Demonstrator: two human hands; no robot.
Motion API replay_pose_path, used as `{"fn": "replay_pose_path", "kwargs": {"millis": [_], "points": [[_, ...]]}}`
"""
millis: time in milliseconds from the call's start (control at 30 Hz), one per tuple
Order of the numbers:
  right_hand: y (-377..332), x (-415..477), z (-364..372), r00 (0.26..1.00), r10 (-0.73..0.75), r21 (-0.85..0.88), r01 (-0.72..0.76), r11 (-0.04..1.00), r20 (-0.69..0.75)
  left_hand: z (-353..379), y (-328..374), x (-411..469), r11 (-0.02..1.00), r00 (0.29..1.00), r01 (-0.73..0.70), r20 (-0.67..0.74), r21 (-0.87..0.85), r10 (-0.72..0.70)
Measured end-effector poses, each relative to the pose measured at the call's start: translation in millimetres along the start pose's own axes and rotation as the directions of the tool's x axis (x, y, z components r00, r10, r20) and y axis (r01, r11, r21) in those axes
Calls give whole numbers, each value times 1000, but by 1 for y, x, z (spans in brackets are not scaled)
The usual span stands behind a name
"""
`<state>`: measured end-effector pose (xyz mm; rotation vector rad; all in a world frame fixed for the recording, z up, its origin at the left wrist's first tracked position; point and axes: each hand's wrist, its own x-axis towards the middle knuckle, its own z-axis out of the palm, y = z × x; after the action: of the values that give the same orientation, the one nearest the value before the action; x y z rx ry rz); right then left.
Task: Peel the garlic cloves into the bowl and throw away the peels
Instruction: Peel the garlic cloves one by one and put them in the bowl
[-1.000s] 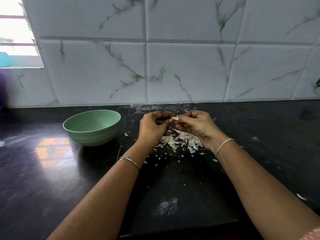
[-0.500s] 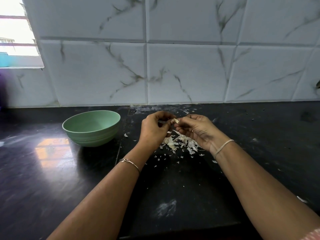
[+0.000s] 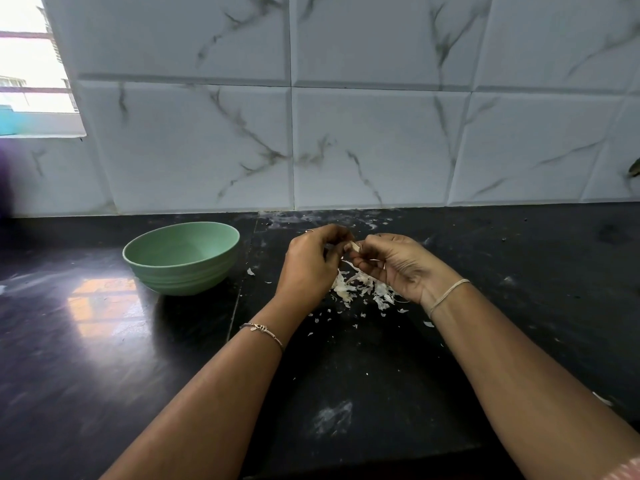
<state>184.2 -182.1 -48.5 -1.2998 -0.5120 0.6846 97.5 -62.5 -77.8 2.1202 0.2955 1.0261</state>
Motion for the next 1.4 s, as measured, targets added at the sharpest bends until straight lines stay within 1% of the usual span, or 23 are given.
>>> {"fn": "replay_pose_path", "kwargs": {"millis": [200, 333, 400, 633, 967, 1133, 1267, 1333, 1400], "points": [[-1, -1, -1, 1000, 12, 35, -12, 999, 1, -1, 1, -1, 993, 996, -84, -12, 89, 85], [-3, -3, 0, 1000, 19, -3, -19, 1000, 5, -3, 3, -2, 969, 988, -151, -9, 196, 156], [-3, -4, 1, 1000, 16, -16, -17, 1000, -9, -2, 3, -2, 962, 986, -160, -1, 220, 165], [-4, -5, -2, 999, 41, 44, -42, 998, 10, -2, 5, -3, 978, 993, -112, -10, 176, 116], [-6, -6, -3, 999, 32, 57, -33, 998, 6, -3, 5, -2, 985, 994, -95, -36, 143, 101], [-5, -4, -1, 998, -21, 11, 22, 1000, -63, -2, 3, -2, 982, 993, -107, -39, 154, 114], [-5, -2, -4, 989, -72, -46, 67, 997, -131, -1, 1, 0, 989, 995, -73, -63, 131, 82], [-6, -4, -6, 993, -60, -72, 53, 996, -100, -2, 0, 0, 993, 995, -51, -75, 103, 59], [-6, -7, -4, 999, -33, -97, 29, 995, -40, -3, 1, 0, 995, 995, -41, -89, 85, 49]]}}
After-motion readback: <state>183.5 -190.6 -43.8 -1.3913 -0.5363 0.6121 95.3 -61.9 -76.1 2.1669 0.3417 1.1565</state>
